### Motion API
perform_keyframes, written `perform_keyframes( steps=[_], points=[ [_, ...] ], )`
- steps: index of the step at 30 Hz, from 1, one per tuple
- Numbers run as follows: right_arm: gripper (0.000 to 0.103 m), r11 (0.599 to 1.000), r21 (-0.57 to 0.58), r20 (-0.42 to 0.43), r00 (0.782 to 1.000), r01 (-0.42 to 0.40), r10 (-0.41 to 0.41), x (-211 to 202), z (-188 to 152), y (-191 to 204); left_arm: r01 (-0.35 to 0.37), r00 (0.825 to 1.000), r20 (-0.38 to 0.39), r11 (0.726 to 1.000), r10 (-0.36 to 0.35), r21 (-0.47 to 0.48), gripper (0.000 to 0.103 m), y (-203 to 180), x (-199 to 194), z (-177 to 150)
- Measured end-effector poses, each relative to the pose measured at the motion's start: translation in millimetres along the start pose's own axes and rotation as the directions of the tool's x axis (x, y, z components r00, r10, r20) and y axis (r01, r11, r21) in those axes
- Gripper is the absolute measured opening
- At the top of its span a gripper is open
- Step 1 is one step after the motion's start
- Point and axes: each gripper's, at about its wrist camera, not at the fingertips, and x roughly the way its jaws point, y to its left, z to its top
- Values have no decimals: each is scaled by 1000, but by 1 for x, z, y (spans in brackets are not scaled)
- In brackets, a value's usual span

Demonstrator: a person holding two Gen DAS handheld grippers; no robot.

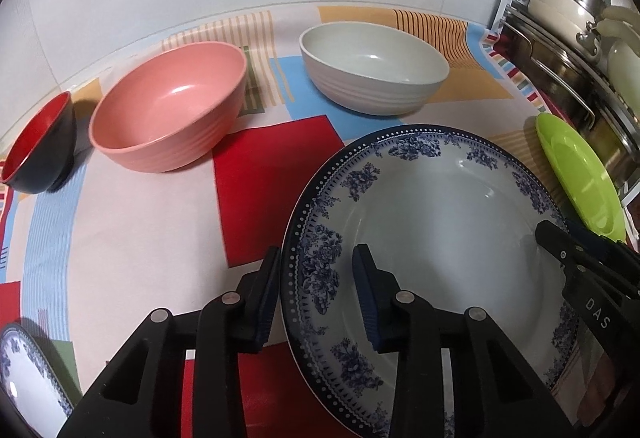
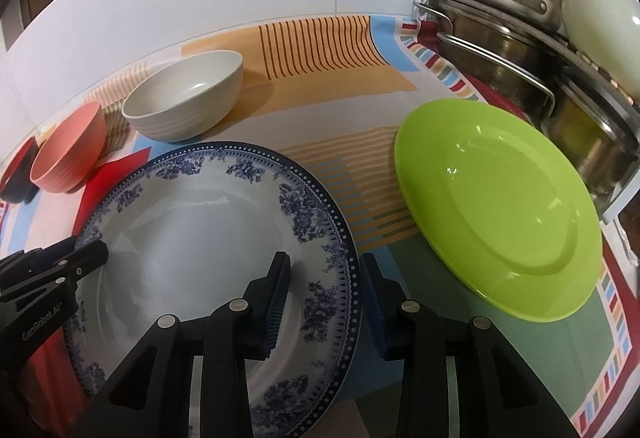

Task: Organize plates and bowls

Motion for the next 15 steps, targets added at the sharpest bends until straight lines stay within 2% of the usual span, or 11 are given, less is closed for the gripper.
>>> perform_keyframes(
  steps=[15],
  points=[
    [36, 996, -78, 66, 997, -31, 36, -46, -4, 40, -36, 997, 70, 996, 42, -81, 36, 41, -55, -20]
  ],
)
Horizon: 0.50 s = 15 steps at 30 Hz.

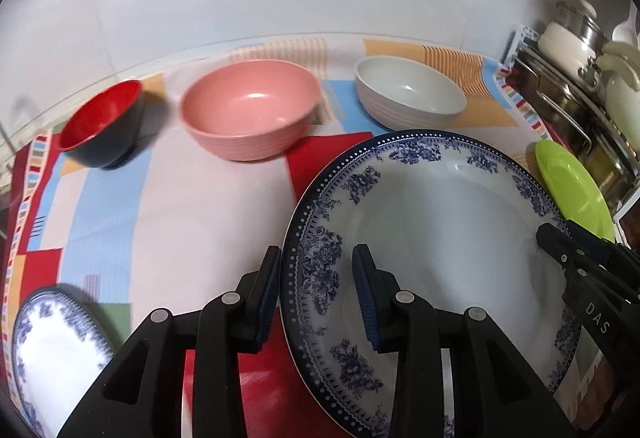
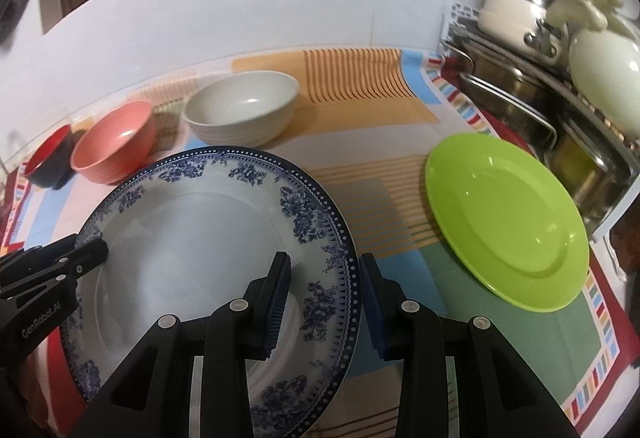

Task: Organize plates and bowls

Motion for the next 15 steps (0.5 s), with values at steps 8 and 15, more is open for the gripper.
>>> perform_keyframes(
  steps=[8, 15],
  points=[
    [36, 998, -44, 34, 998, -43, 45, -32, -5, 34, -50, 998, 47, 998, 51, -33, 35, 34, -38, -13],
    [36, 992, -94, 47, 995, -78, 83, -51, -12, 69, -85, 994, 56, 993, 90, -78, 35, 67, -67, -33]
  ],
)
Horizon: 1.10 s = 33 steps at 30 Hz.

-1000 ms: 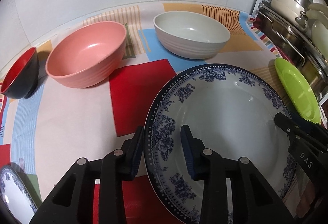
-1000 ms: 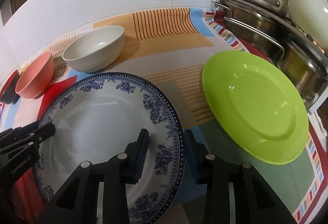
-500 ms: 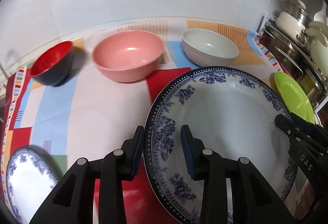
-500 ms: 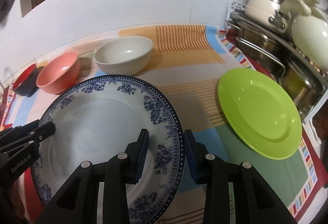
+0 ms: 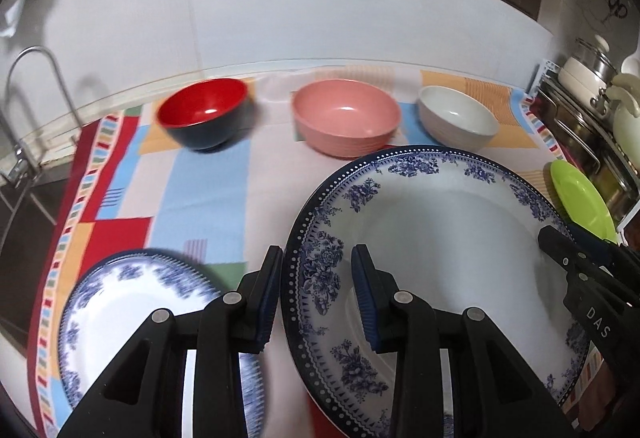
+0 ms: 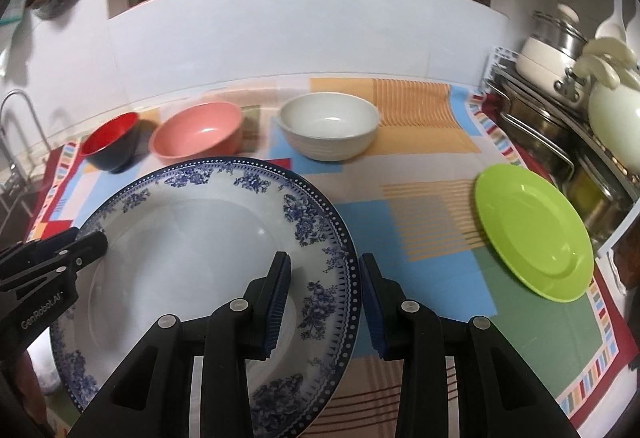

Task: Organize plates and bowls

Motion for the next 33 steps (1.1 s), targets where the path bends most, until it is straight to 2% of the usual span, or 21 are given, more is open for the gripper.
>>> perform_keyframes(
  steps=[20, 33],
  points=[
    [36, 977, -147, -2, 988, -154, 156, -22, -11, 130, -140, 990, 1, 979, 141, -145, 35, 127, -53, -50],
    [36, 956, -194, -38, 975, -222, 219, -21, -24, 193, -198, 980, -30, 961, 195, -195, 34, 183, -63, -75]
  ],
)
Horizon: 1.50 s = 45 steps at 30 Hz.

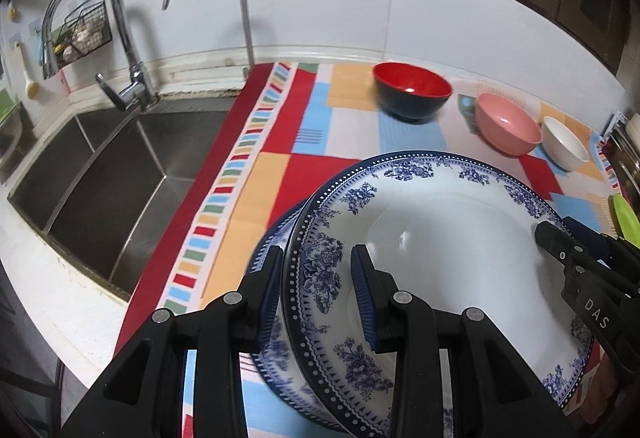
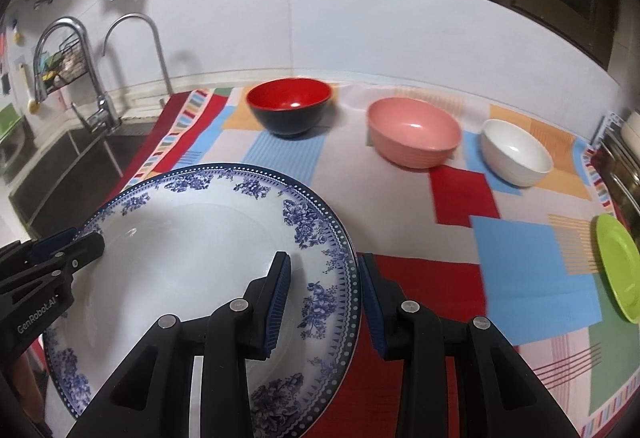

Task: Organize plates and bowls

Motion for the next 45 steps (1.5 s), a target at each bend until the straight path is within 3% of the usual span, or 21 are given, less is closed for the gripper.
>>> perform_keyframes(
  steps=[16, 45],
  points=[
    [36, 1000, -9, -71, 997, -23, 22, 34, -8, 34, -23, 998, -63, 1000, 23, -2, 34, 31, 28, -7],
    [37, 1000, -19, -151, 988, -18, 15, 55, -17, 40, -23, 987, -160, 1000, 22, -7, 36, 32, 56, -19]
  ],
)
